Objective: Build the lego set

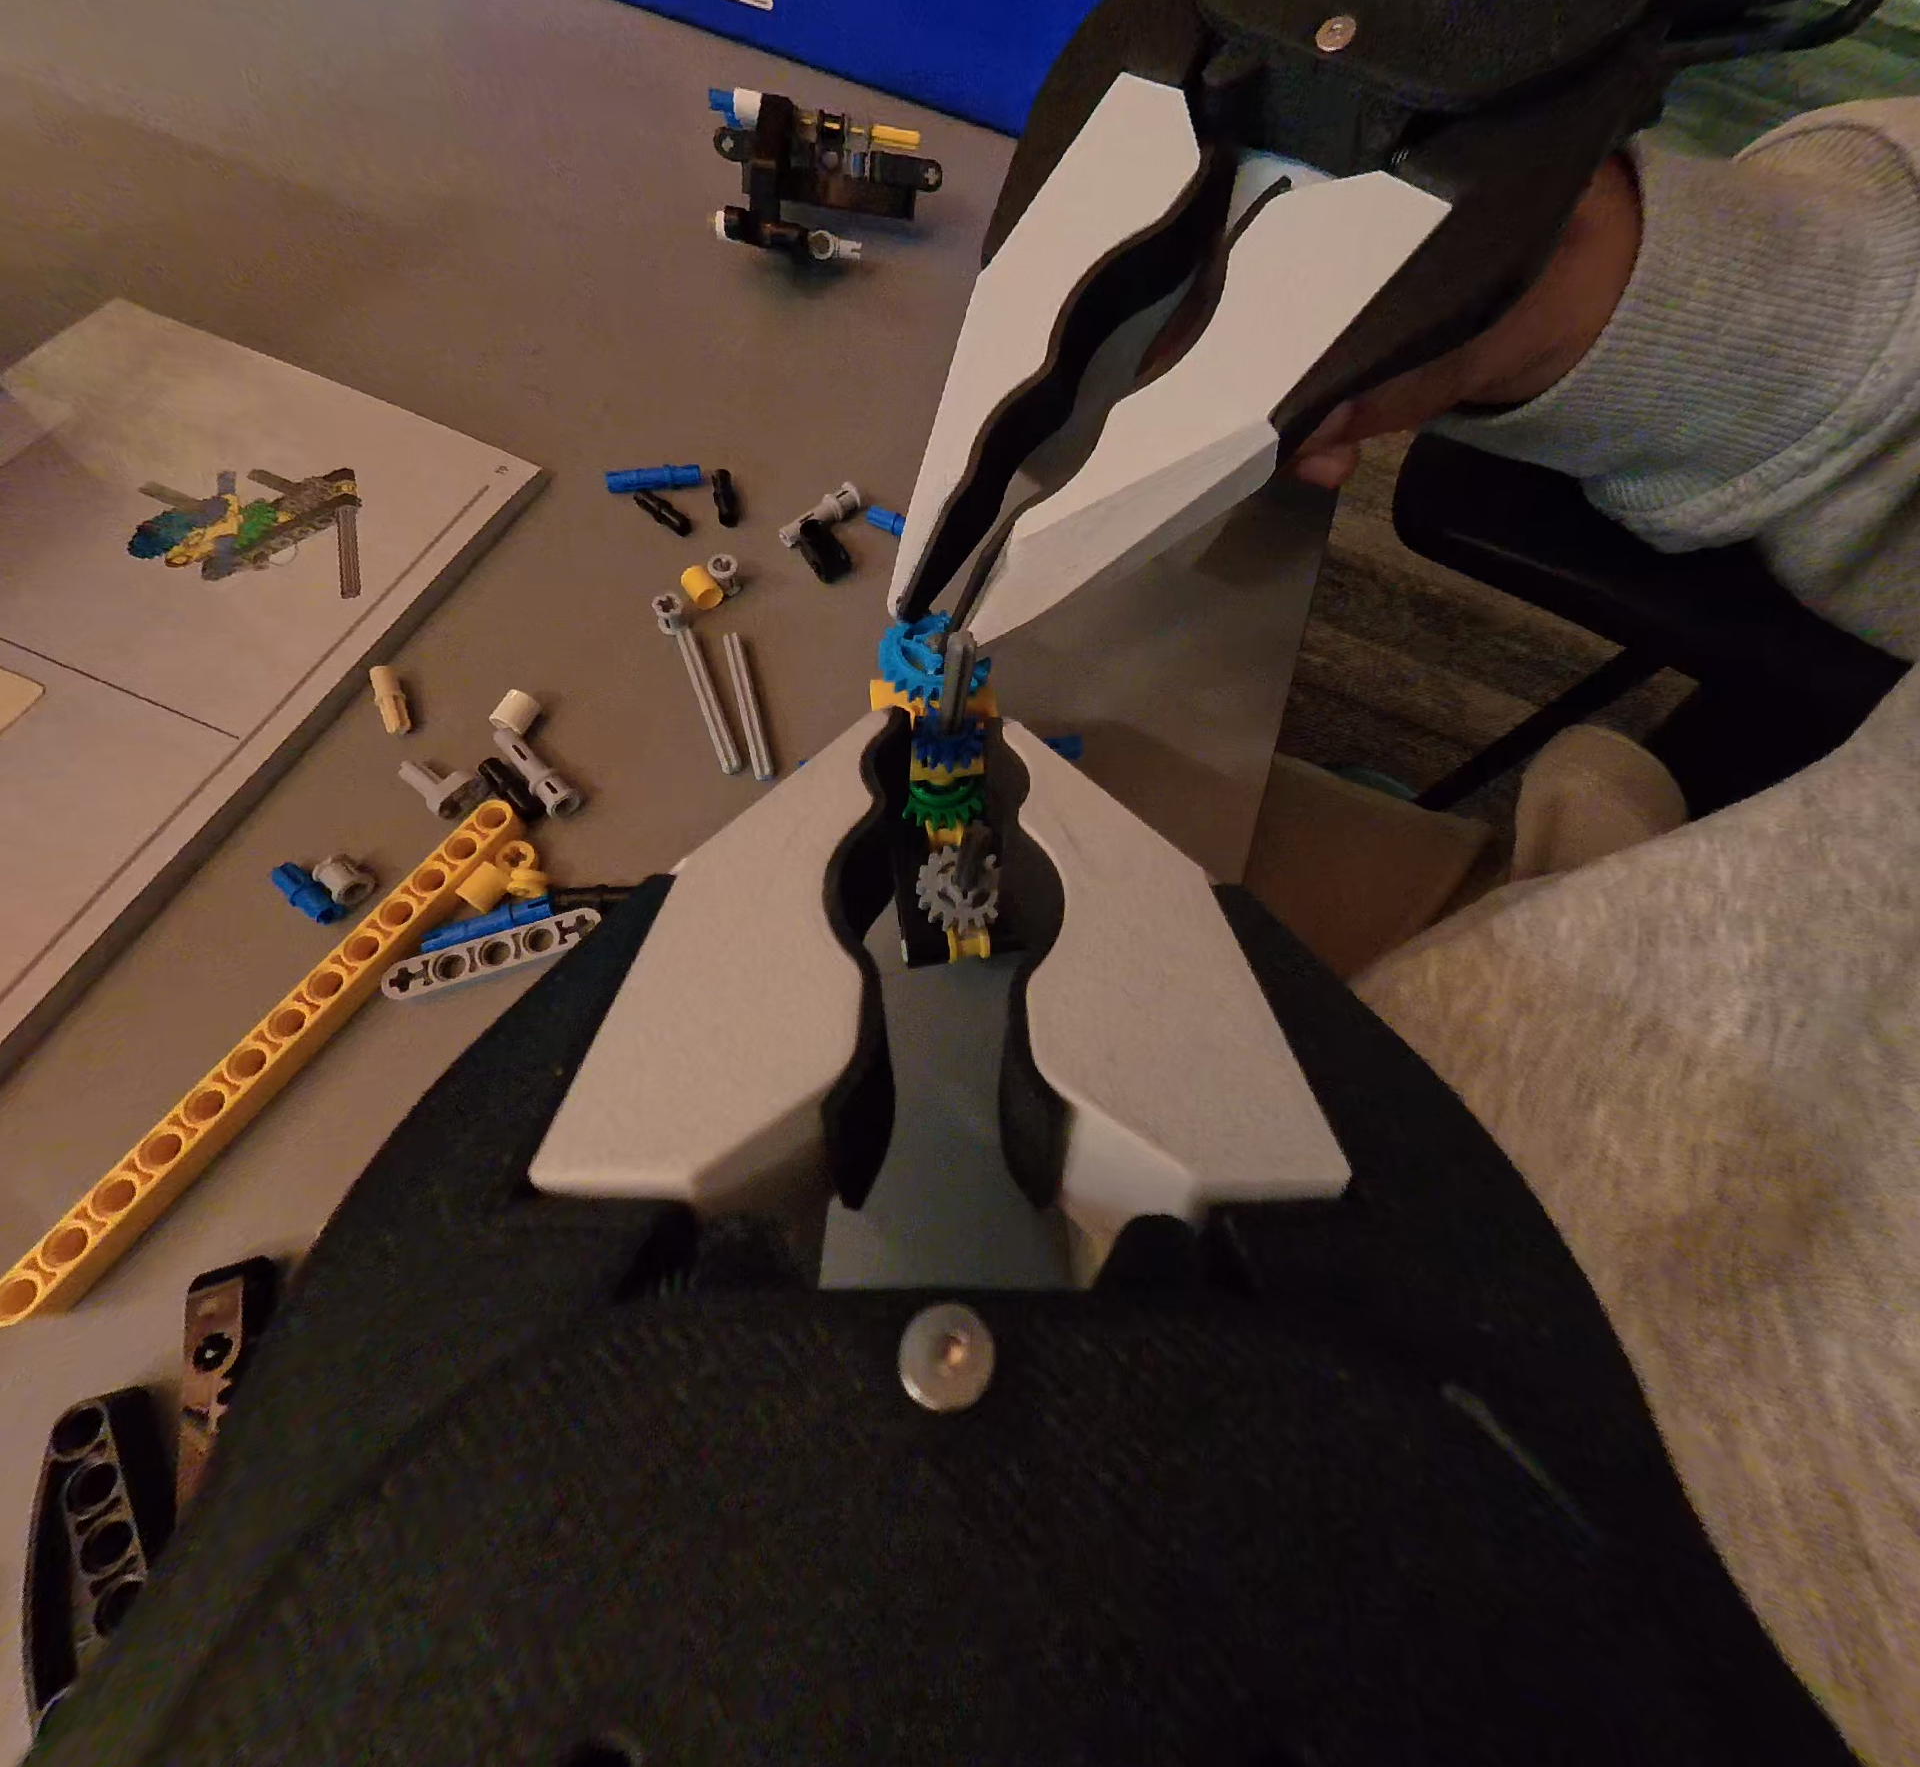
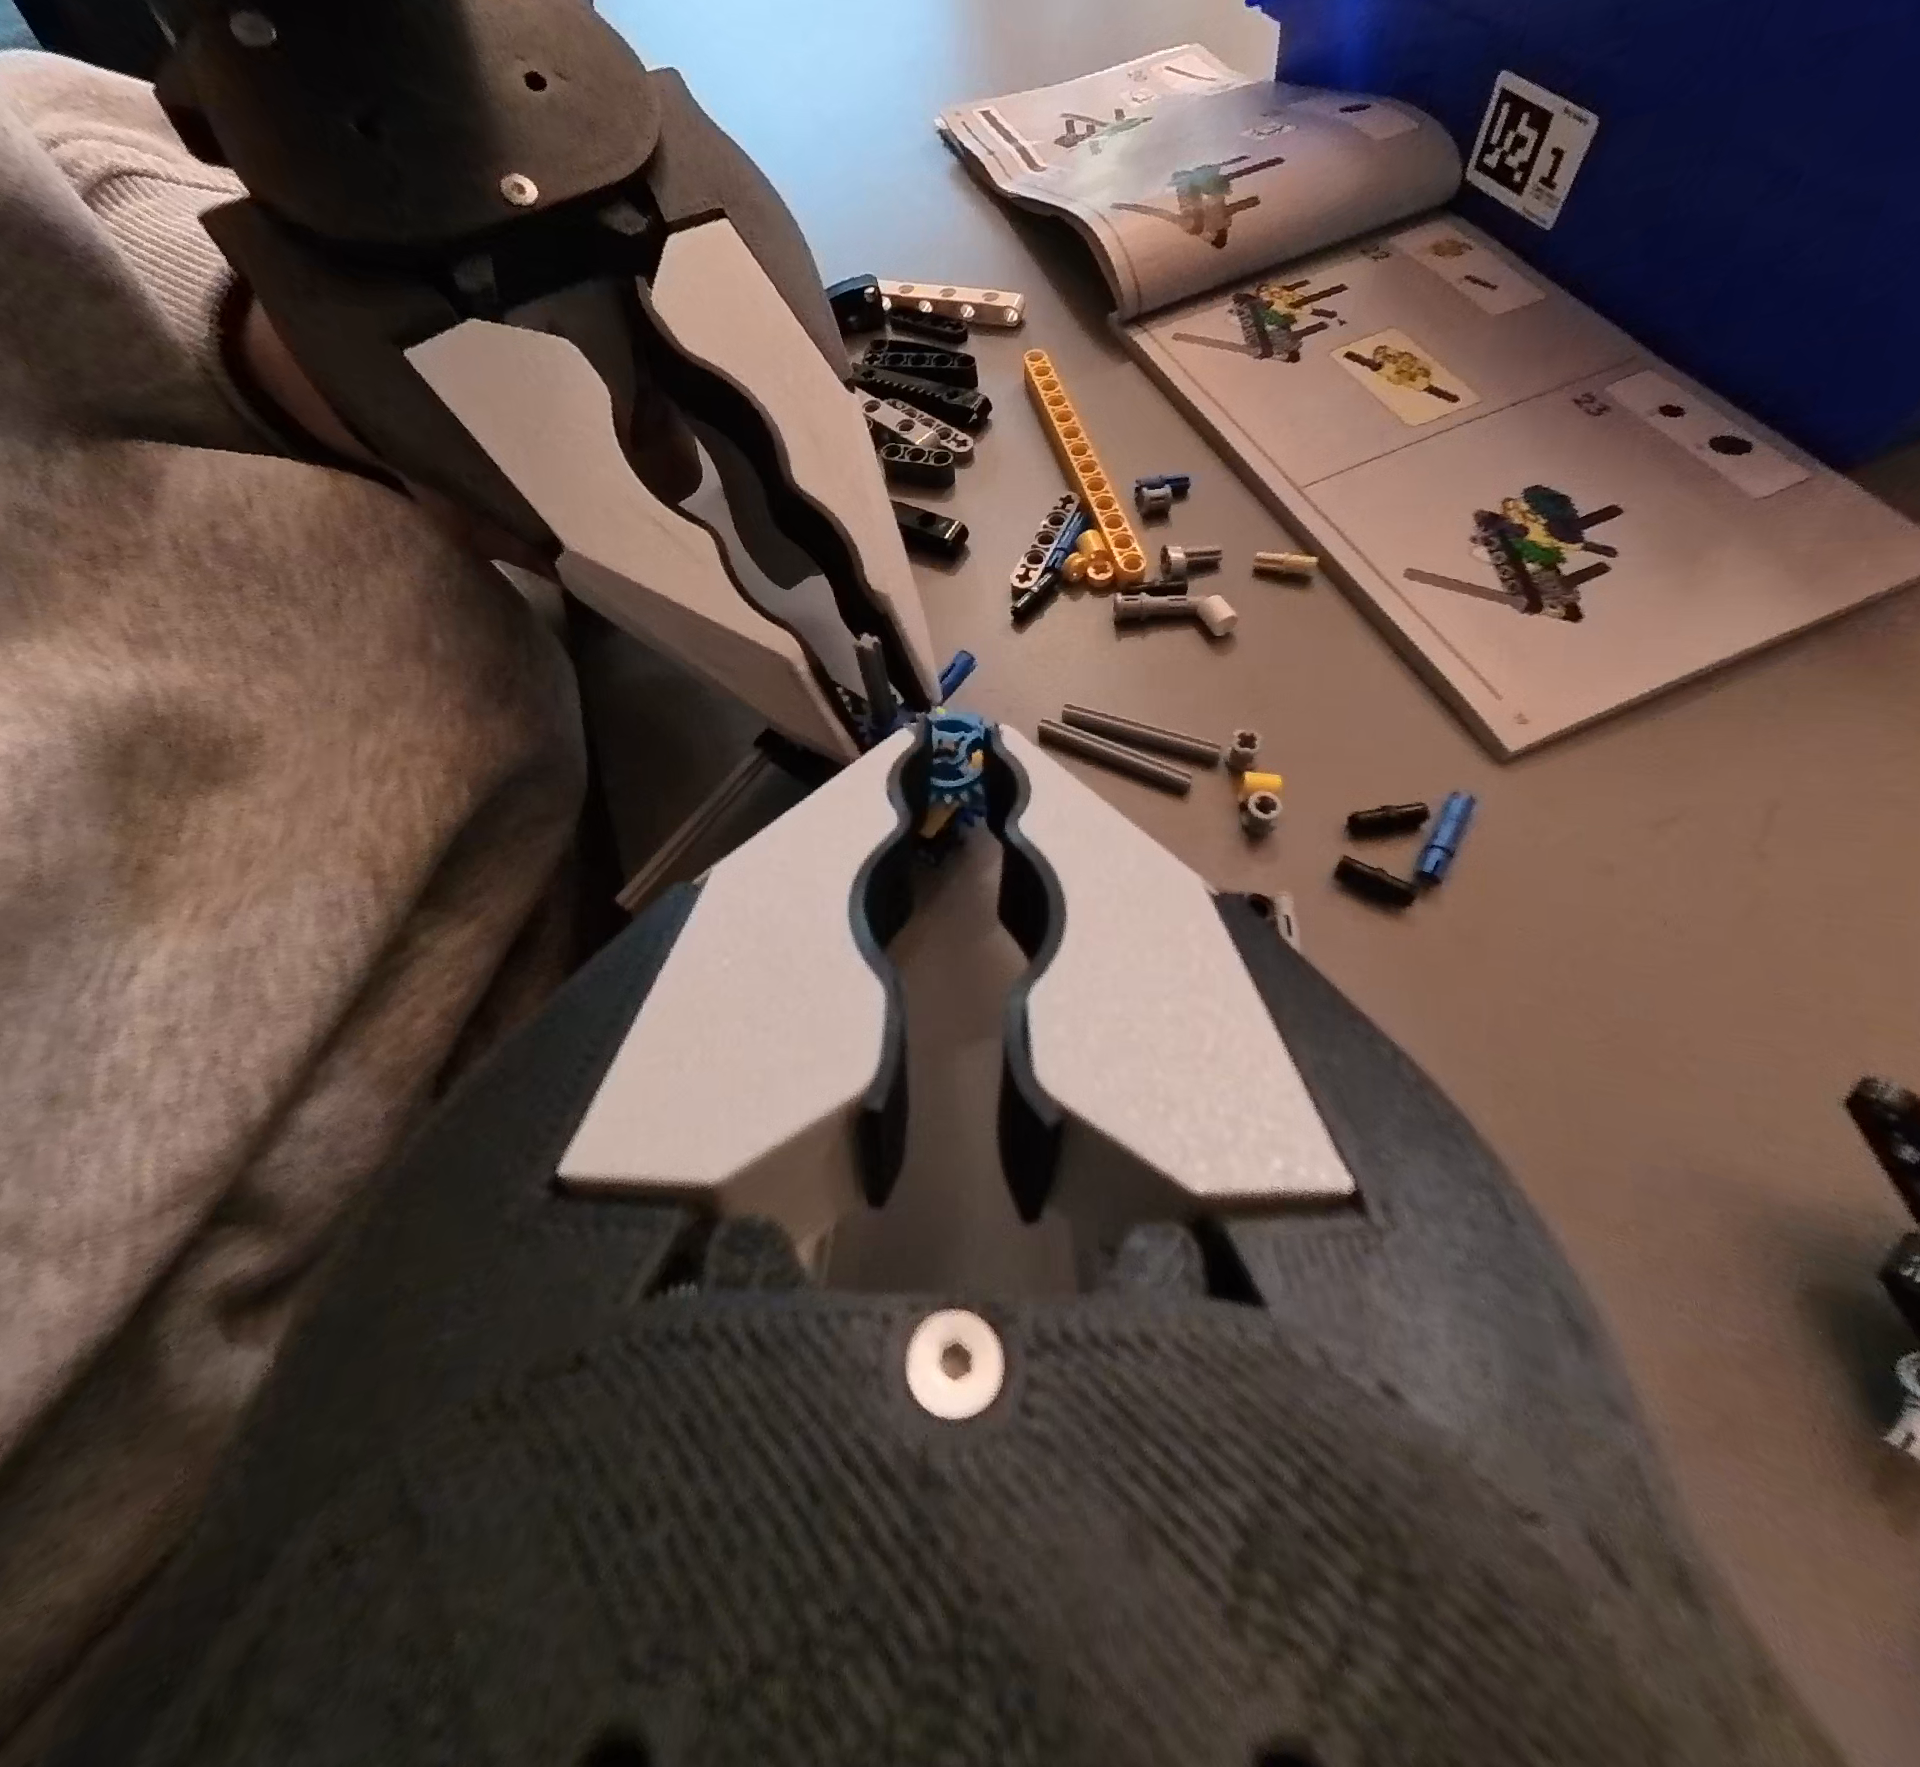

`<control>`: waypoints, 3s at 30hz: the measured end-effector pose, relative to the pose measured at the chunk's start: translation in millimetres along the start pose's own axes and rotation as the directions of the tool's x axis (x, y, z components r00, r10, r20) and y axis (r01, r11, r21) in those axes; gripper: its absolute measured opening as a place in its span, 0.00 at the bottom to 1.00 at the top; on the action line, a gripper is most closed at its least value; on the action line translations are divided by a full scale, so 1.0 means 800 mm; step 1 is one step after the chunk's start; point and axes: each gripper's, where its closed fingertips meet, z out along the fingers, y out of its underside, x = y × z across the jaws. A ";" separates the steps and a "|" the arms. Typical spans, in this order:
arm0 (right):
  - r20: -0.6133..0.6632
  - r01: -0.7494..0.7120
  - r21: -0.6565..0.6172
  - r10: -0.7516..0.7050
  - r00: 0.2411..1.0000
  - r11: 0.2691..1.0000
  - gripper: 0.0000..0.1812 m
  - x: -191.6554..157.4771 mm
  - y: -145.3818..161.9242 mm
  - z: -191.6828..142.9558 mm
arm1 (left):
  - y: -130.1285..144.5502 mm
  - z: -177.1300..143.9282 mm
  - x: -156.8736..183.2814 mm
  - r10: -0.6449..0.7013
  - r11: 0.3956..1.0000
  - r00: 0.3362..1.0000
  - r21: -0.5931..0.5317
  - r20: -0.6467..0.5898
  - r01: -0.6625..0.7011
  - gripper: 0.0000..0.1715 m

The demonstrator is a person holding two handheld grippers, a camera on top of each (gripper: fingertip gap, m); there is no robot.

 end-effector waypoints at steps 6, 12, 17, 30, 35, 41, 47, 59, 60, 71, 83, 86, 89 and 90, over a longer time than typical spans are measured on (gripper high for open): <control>-0.011 0.007 -0.002 -0.008 1.000 1.000 0.05 0.000 0.000 0.000 | 0.000 0.000 0.000 0.005 1.000 1.000 0.000 0.006 -0.005 0.07; -0.027 0.021 -0.012 -0.021 0.999 1.000 0.05 0.000 0.001 0.001 | 0.000 0.000 0.000 0.009 1.000 1.000 0.000 0.010 -0.009 0.07; -0.031 0.022 -0.018 -0.023 0.999 1.000 0.05 0.000 0.001 0.001 | 0.000 0.000 0.000 0.012 1.000 1.000 -0.001 0.012 -0.012 0.07; -0.068 0.058 -0.051 -0.062 0.996 0.997 0.05 0.000 0.001 0.003 | 0.000 -0.001 0.000 0.023 1.000 0.999 0.000 0.026 -0.023 0.07; -0.066 0.017 -0.007 -0.018 0.998 1.000 0.19 0.003 -0.002 0.000 | 0.001 -0.001 0.002 0.015 1.000 1.000 0.001 0.017 -0.015 0.07; -0.066 0.020 0.024 -0.019 0.998 1.000 0.13 0.004 -0.007 -0.007 | 0.001 -0.002 0.001 0.007 1.000 1.000 0.002 0.014 -0.007 0.07; -0.044 0.048 -0.011 -0.049 0.998 0.999 0.04 -0.003 0.000 0.000 | 0.001 -0.002 0.001 0.000 1.000 1.000 0.002 0.012 0.000 0.07; -0.029 -0.041 -0.028 0.040 0.999 0.999 0.02 -0.002 0.000 0.003 | 0.001 -0.002 -0.001 -0.001 1.000 1.000 0.002 0.018 0.001 0.07; -0.031 -0.042 -0.035 0.041 0.999 0.999 0.02 -0.002 0.000 0.003 | 0.001 -0.002 0.000 -0.001 1.000 1.000 0.002 0.018 0.001 0.07; -0.053 -0.050 -0.054 0.047 0.997 0.997 0.02 -0.002 0.002 0.003 | 0.001 -0.002 0.000 0.029 1.000 0.999 -0.001 0.039 -0.029 0.07; -0.114 -0.048 -0.106 0.036 0.993 0.993 0.02 -0.002 0.004 0.002 | 0.001 -0.002 0.001 0.054 0.999 0.997 -0.003 0.059 -0.054 0.07; -0.116 -0.075 -0.125 0.060 0.991 0.989 0.01 -0.002 0.003 0.002 | 0.001 -0.002 0.001 0.058 0.998 0.997 -0.003 0.058 -0.057 0.07; -0.071 -0.092 -0.157 0.081 0.994 0.983 0.08 -0.009 0.003 0.001 | 0.001 -0.001 0.002 0.065 0.998 0.996 -0.003 0.059 -0.065 0.07; -0.052 -0.084 -0.166 0.077 0.996 0.982 0.10 -0.012 0.002 0.001 | 0.001 -0.001 0.002 0.066 0.998 0.996 -0.003 0.060 -0.066 0.07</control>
